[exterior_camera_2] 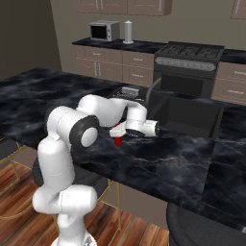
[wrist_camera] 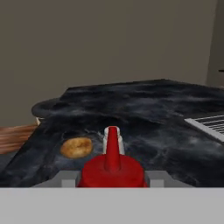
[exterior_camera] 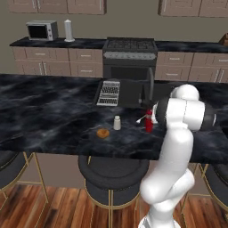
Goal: Move the ketchup and shaker from the cabinet to the dining counter.
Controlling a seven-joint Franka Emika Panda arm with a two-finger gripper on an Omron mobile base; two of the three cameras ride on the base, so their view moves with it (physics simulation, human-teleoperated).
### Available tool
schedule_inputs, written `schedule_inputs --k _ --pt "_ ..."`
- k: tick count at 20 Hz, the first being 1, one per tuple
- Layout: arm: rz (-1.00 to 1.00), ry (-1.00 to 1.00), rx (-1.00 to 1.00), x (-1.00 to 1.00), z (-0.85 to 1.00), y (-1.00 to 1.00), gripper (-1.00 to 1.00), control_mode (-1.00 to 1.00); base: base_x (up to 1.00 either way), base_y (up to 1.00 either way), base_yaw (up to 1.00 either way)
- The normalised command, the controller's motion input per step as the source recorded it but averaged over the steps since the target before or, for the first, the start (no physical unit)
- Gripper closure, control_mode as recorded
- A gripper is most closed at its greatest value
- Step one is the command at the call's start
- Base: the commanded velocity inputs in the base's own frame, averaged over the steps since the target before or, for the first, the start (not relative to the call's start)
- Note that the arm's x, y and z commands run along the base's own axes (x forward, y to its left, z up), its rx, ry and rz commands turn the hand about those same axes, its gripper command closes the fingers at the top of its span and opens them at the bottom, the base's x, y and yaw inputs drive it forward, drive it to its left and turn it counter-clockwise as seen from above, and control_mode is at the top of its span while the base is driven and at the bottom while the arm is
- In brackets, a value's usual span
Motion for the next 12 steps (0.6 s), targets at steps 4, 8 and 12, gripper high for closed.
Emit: schedule_inputs --k 4,8,12 --pt "0.06 0.04 0.25 0.0 -0.41 -0.22 1.0 -1.0 0.0 0.0 0.0" --pt "0.12 -0.1 0.27 0.0 -0.3 -0.01 1.0 -1.0 0.0 0.0 0.0" --pt "0.08 -0.21 0.19 0.02 -0.33 0.0 1.0 -1.0 0.0 0.0 0.0"
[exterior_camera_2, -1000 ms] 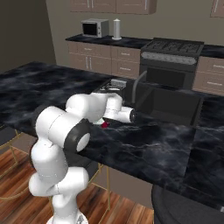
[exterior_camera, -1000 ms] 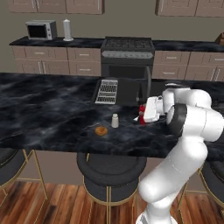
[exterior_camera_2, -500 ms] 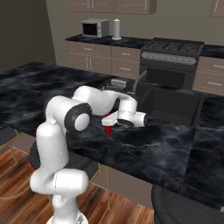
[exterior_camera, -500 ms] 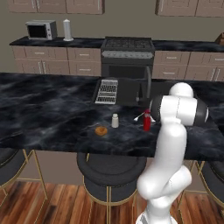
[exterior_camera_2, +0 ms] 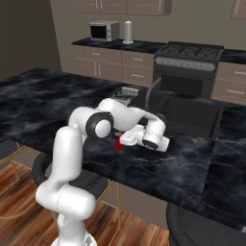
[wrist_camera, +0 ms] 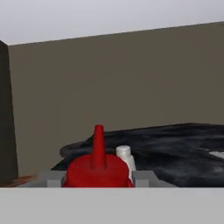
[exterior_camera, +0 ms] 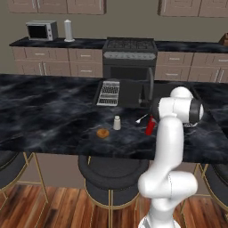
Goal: Move the ketchup and shaker from the cabinet to the dining counter.
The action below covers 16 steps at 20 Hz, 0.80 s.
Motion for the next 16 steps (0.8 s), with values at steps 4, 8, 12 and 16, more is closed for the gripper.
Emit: schedule_inputs --k 4,8,12,16 --pt "0.04 -0.22 0.03 0.11 -0.31 0.0 1.0 -1.0 0.0 0.0 0.0" --pt "0.01 -0.24 0.0 0.0 -0.29 0.0 1.0 -1.0 0.0 0.0 0.0" --pt "0.0 -0.24 -0.03 -0.12 -0.17 0.19 1.0 -1.0 0.0 0.0 0.0" --pt "0.0 -0.2 -0.02 -0.05 -0.06 0.22 1.0 -1.0 0.0 0.0 0.0"
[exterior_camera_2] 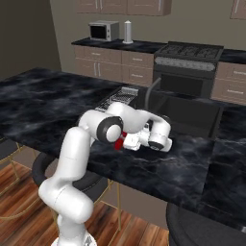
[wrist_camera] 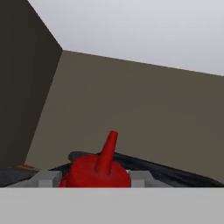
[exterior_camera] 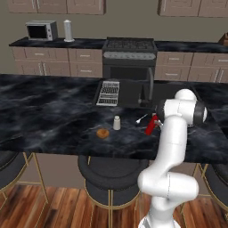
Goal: Move the ketchup and shaker from the cabinet to the dining counter.
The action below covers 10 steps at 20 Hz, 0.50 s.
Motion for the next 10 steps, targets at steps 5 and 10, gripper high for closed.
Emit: schedule_inputs --k 5,10 --pt "0.0 -0.08 -0.03 0.0 -0.12 0.19 1.0 -1.0 0.0 0.0 0.0" --pt "-0.02 0.0 -0.05 0.0 -0.12 0.2 1.0 -1.0 0.0 0.0 0.0"
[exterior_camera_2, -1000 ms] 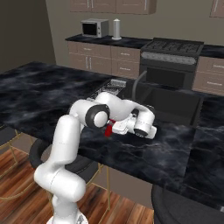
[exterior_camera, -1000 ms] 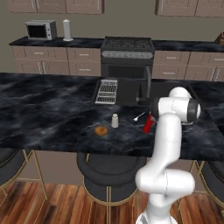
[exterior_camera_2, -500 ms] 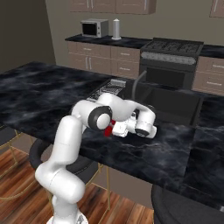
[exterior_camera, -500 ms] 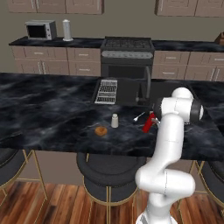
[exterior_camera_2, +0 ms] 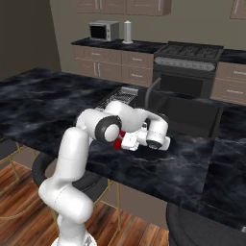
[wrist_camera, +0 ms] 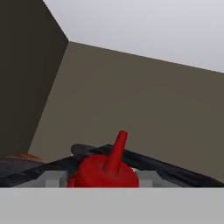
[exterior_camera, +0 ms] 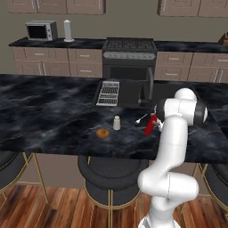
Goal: Move the ketchup and shaker from the cabinet to the dining counter.
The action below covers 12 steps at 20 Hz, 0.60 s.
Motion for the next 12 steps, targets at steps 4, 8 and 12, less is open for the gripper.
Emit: schedule_inputs --k 4,8,12 --pt "-0.06 0.0 -0.1 0.03 -0.16 0.41 -1.0 -1.0 0.0 0.0 0.0" --pt "-0.06 0.01 -0.1 0.03 -0.03 0.22 -1.0 -1.0 0.0 0.0 0.0" --pt "-0.07 0.0 -0.08 0.0 0.0 0.02 -1.0 -1.0 0.0 0.0 0.0"
